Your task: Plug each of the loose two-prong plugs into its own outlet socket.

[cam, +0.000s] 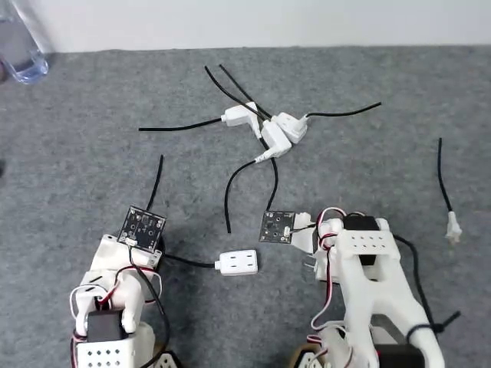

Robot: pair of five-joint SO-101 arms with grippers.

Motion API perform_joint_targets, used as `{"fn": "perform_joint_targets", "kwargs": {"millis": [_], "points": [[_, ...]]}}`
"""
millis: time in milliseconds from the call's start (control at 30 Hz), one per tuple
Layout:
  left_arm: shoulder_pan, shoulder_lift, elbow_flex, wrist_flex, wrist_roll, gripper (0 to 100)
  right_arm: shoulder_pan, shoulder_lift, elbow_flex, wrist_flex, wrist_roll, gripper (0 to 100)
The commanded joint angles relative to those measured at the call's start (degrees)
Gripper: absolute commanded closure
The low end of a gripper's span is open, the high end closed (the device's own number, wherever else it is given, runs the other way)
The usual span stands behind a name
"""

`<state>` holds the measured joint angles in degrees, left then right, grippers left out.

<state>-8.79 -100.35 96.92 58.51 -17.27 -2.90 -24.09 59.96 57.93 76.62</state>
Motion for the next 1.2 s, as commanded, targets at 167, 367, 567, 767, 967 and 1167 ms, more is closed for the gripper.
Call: {"fn": "perform_joint_targets", "kwargs": {"millis": [167, 367, 567, 767, 967, 1167], "points": [[-0.3, -0.3, -0.3, -1.3, 0.2, 81, 0.0, 4.2, -0.2, -3.5, -2.3, 77.6], [-0.3, -0.3, -0.3, -1.3, 0.2, 81, 0.1, -0.9, -0.1, -2.9, -2.5, 73.2], [-0.3, -0.3, -0.3, -1.3, 0.2, 81, 0.0, -5.4, 0.2, -0.8, -2.5, 73.2], [-0.4, -0.3, -0.3, -1.3, 0.2, 81, 0.2, -5.3, 0.4, -0.7, -2.6, 73.2], [-0.4, -0.3, -0.3, -1.3, 0.2, 81, -2.0, -6.1, 0.9, 3.2, -5.2, 73.2], [-0.4, -0.3, -0.3, -1.3, 0.2, 81, -2.1, -11.7, -3.1, 9.4, -5.4, 73.2]]}}
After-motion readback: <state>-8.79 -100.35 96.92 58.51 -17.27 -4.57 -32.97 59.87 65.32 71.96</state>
